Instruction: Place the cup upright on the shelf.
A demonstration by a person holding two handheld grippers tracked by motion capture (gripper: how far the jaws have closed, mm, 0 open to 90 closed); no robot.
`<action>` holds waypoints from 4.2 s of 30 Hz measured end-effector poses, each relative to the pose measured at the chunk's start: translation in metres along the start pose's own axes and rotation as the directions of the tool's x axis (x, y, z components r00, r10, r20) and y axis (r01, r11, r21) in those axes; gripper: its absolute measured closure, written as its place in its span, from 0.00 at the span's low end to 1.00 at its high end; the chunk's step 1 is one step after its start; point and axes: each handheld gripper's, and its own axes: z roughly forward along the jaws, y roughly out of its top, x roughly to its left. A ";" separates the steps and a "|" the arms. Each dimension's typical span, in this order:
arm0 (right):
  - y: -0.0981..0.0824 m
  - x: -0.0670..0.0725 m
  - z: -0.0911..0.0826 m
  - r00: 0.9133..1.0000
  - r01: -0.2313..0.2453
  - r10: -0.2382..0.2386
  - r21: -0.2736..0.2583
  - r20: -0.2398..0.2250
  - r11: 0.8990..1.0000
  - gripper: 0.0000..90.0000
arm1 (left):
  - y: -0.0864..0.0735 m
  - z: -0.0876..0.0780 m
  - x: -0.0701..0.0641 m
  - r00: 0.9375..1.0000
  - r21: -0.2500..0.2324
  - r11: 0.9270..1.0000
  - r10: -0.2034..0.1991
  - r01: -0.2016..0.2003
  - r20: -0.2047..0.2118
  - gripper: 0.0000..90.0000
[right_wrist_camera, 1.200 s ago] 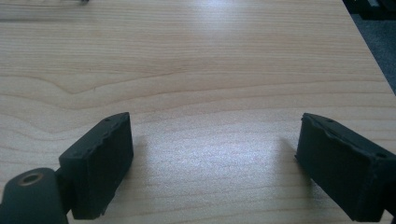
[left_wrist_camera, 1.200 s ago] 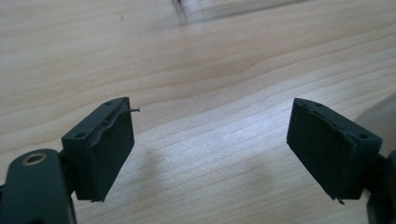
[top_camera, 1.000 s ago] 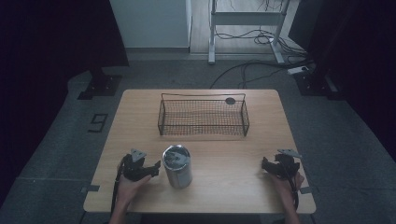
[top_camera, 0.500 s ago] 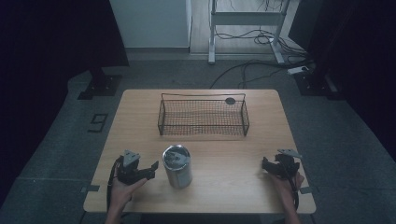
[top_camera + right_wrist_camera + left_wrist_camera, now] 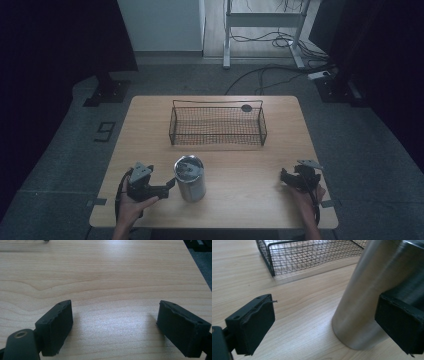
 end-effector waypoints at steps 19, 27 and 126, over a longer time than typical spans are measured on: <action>0.000 0.000 0.000 1.000 -0.001 0.001 0.000 0.000 1.000 0.15 | 0.008 -0.014 -0.020 0.992 -0.010 0.995 0.095 -0.094 0.087 0.00; 0.000 0.000 0.000 1.000 -0.001 0.001 0.000 -0.001 1.000 0.15 | 0.008 -0.007 -0.030 0.987 -0.009 0.995 0.104 -0.103 0.121 0.00; 0.000 0.000 0.000 1.000 -0.004 0.004 -0.002 0.004 1.000 0.16 | 0.031 0.039 -0.061 0.985 -0.046 0.992 0.121 -0.117 0.121 0.04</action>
